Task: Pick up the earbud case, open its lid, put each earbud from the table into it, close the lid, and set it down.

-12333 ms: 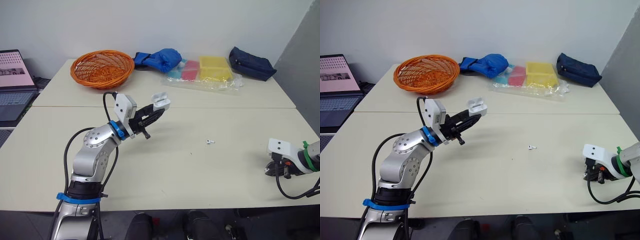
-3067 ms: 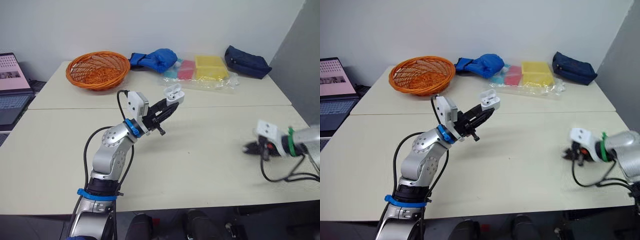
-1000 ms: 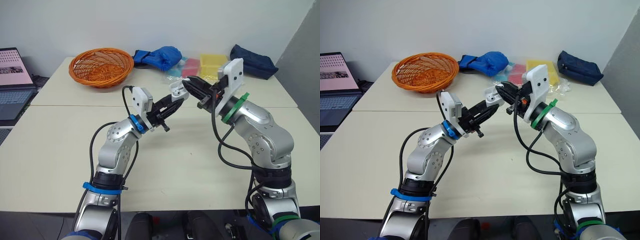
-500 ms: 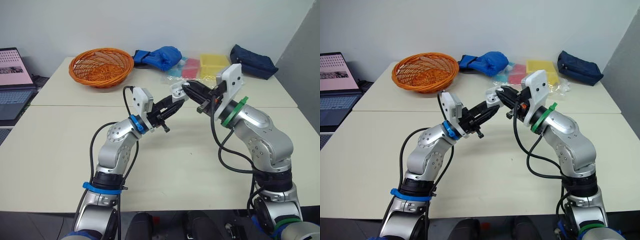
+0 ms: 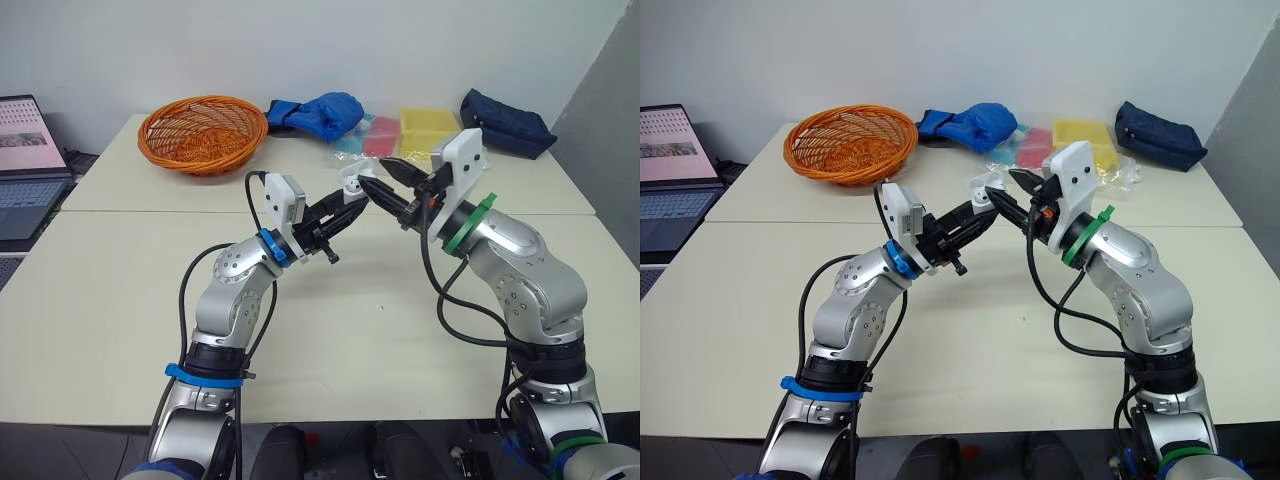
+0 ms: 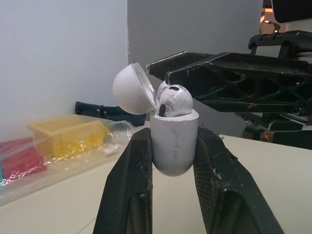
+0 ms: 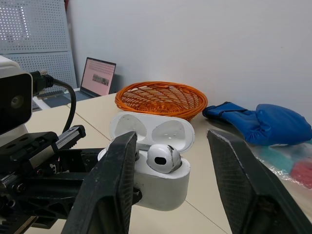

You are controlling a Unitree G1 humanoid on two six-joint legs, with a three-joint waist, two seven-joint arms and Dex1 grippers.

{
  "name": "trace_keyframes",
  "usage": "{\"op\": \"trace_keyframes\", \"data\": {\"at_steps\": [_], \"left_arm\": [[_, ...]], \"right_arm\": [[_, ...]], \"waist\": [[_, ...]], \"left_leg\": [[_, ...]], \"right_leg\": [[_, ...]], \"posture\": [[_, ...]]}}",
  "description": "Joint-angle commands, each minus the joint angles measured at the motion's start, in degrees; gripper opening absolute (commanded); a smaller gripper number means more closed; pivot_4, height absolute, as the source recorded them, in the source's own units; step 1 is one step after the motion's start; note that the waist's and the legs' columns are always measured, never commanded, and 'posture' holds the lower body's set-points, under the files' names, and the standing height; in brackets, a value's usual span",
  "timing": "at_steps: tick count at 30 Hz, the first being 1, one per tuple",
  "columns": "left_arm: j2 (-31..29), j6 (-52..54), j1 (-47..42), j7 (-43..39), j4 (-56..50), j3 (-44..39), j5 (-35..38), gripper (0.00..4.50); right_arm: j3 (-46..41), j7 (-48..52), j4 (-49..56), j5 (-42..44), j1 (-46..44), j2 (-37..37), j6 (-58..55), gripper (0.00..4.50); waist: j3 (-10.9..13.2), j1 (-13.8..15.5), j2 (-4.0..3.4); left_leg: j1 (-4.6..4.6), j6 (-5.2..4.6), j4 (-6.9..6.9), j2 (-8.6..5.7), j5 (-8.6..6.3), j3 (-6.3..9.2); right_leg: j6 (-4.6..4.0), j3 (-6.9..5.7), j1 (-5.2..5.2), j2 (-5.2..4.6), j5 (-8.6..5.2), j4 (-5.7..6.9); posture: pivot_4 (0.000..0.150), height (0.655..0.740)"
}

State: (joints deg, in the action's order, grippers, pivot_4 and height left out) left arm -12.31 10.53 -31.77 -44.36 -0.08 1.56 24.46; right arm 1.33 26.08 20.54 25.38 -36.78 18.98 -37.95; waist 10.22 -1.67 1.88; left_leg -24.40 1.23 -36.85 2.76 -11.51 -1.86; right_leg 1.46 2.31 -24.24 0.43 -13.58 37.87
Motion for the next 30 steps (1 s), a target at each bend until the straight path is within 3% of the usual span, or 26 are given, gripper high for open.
{"op": "trace_keyframes", "data": {"at_steps": [1, 12, 19, 22, 27, 30], "left_arm": [[0.3, -0.8, -1.2, 0.0, -2.3, -0.4, 1.0, 0.78], [-0.1, -1.0, -1.0, -0.4, -1.4, -0.5, 0.7, 0.78], [-0.5, -0.7, -0.9, -2.7, -1.4, 0.4, 1.0, 0.78], [-1.1, -0.2, -0.8, -4.6, -1.9, 1.0, 1.4, 0.78], [-2.1, 0.7, 0.7, -7.2, -4.5, 2.4, 2.0, 0.78], [-2.1, 0.9, 1.1, -7.8, -5.1, 3.0, 2.1, 0.78]], "right_arm": [[-0.5, 0.4, 0.8, 0.4, -0.6, 0.2, 0.5, 2.41], [-11.4, 5.7, 5.1, 19.4, -1.7, 4.5, -6.9, 2.41], [-10.2, 10.9, -4.0, 17.7, -6.5, 15.1, -9.8, 2.41], [-9.7, 11.9, -13.1, 17.8, -12.4, 16.0, -12.3, 1.81], [-8.1, 12.5, -21.4, 16.1, -16.6, 15.9, -14.6, 0.03], [-4.0, 15.2, -24.1, 12.8, -16.0, 16.6, -14.1, 0.03]], "waist": [[0.0, 0.0, 0.00], [0.0, 0.0, 0.00], [0.0, 0.0, -0.01], [0.0, -0.1, -0.01], [0.0, -0.1, -0.01], [0.0, -0.1, -0.01]], "left_leg": [[0.00, 0.00, 0.00, 0.00, 0.00, 0.00], [-0.04, -0.01, 0.01, -0.01, 0.00, 0.01], [-0.04, -0.01, 0.02, -0.02, 0.00, -0.01], [-0.03, -0.01, 0.03, -0.01, -0.01, -0.04], [-0.06, -0.02, 0.12, 0.00, -0.01, -0.02], [-0.11, -0.04, 0.18, 0.00, -0.03, -0.01]], "right_leg": [[0.00, 0.00, 0.00, 0.00, 0.00, 0.00], [0.00, -0.01, 0.00, -0.02, 0.00, -0.08], [-0.29, 0.01, 0.00, -0.03, -0.17, -0.10], [-0.30, 0.03, -0.03, -0.02, -0.17, -0.10], [-0.06, 0.02, -0.07, -0.01, -0.04, -0.10], [-0.07, 0.02, -0.10, -0.01, -0.05, -0.17]], "posture": [[0.150, 0.7400], [0.150, 0.7400], [0.150, 0.7400], [0.150, 0.7400], [0.150, 0.7400], [0.150, 0.7400]]}}
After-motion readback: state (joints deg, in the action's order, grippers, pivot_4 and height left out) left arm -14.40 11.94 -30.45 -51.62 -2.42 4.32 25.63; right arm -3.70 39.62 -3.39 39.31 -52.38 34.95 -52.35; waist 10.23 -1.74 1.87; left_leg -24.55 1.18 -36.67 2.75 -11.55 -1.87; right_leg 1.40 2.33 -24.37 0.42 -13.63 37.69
